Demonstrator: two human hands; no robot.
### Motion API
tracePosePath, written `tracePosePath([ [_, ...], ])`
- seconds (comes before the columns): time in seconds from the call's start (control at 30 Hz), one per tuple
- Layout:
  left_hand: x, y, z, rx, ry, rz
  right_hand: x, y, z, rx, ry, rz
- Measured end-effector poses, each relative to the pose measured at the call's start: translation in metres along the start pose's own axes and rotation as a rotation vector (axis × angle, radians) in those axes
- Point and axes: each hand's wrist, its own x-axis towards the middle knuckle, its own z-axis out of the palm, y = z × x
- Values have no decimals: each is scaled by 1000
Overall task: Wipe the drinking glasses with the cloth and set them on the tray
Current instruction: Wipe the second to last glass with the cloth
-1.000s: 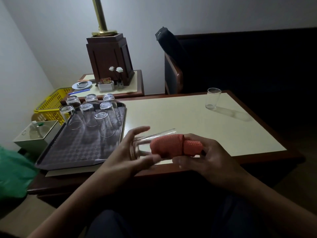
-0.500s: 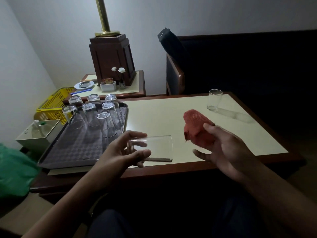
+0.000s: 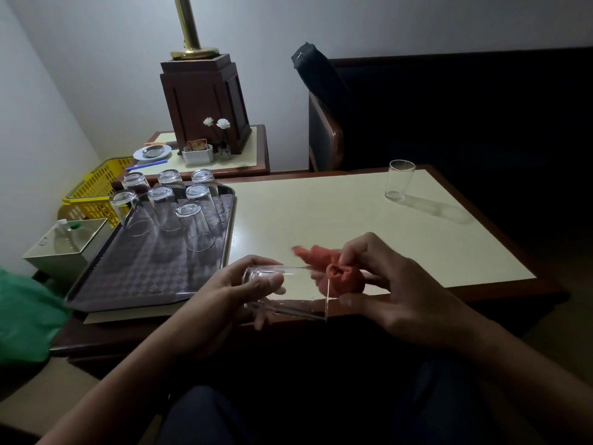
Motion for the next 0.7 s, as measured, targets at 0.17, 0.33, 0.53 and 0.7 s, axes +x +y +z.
tracePosePath([
  [0.17, 5, -4, -4, -30, 13, -31, -3, 2, 7, -42, -24, -206],
  [0.33, 4, -6, -2, -63, -36, -38, -3, 1, 12, -139, -82, -314],
  [0.53, -9, 6, 6, 77, -69, 154, 10, 13, 18, 496, -38, 75],
  [0.7, -10, 7, 12, 119, 0, 195, 6, 18, 32, 397, 32, 35],
])
